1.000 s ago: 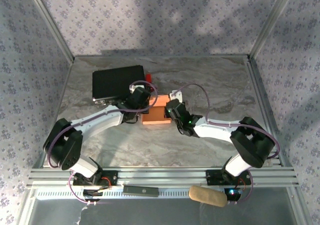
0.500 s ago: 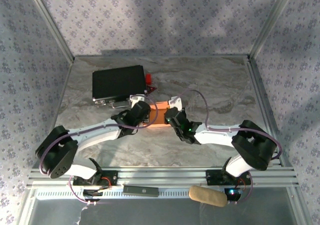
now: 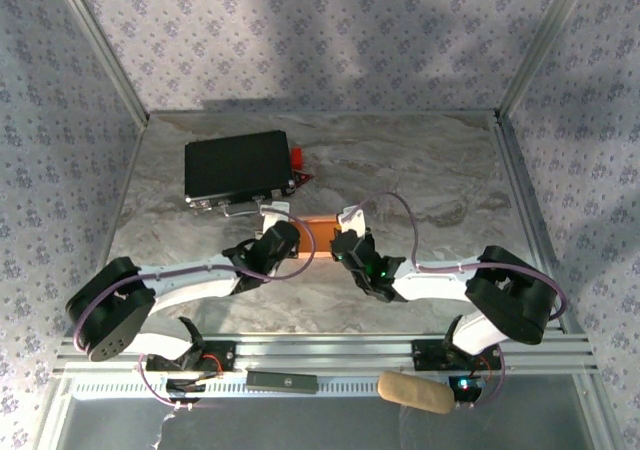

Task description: Fold the paper box

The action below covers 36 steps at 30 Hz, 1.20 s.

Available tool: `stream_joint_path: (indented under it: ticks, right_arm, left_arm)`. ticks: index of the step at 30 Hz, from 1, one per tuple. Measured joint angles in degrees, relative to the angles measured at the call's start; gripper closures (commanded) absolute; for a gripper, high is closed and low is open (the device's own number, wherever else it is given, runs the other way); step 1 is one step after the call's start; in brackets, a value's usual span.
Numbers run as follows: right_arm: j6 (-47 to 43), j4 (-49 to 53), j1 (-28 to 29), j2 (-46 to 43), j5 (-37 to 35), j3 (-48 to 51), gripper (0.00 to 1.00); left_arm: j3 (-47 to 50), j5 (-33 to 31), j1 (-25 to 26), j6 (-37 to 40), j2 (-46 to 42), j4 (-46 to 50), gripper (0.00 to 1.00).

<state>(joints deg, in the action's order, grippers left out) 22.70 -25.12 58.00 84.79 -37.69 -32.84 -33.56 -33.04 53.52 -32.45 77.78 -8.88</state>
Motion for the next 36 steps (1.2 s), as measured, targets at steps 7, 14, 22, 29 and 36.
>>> stream_joint_path:
  ticks: [7, 14, 22, 29, 36]
  right_arm:
    - [1.4, 0.3, 1.0, -0.8, 0.6, 0.7, 0.62]
    - [3.2, 4.2, 1.4, -6.3, 4.0, 1.7, 0.46]
    - [10.3, 11.3, 2.1, -13.3, 13.0, 4.0, 0.39]
    - [20.0, 16.7, 4.8, -25.6, 19.2, 8.5, 0.4]
    - [35.7, 22.6, 6.1, -43.8, 19.6, 13.5, 0.42]
  left_arm:
    - [0.5, -2.3, 2.1, -0.2, 0.4, -0.8, 1.0]
    - [-0.6, -7.2, 5.5, -1.3, 3.7, -1.3, 1.0]
    - [-2.0, -13.1, 8.7, -5.9, 6.6, 1.0, 1.0]
    - [-3.3, -15.6, 9.9, -9.3, 8.1, 2.8, 1.0]
    - [-5.1, -18.0, 11.3, -11.7, 11.2, 3.3, 1.0]
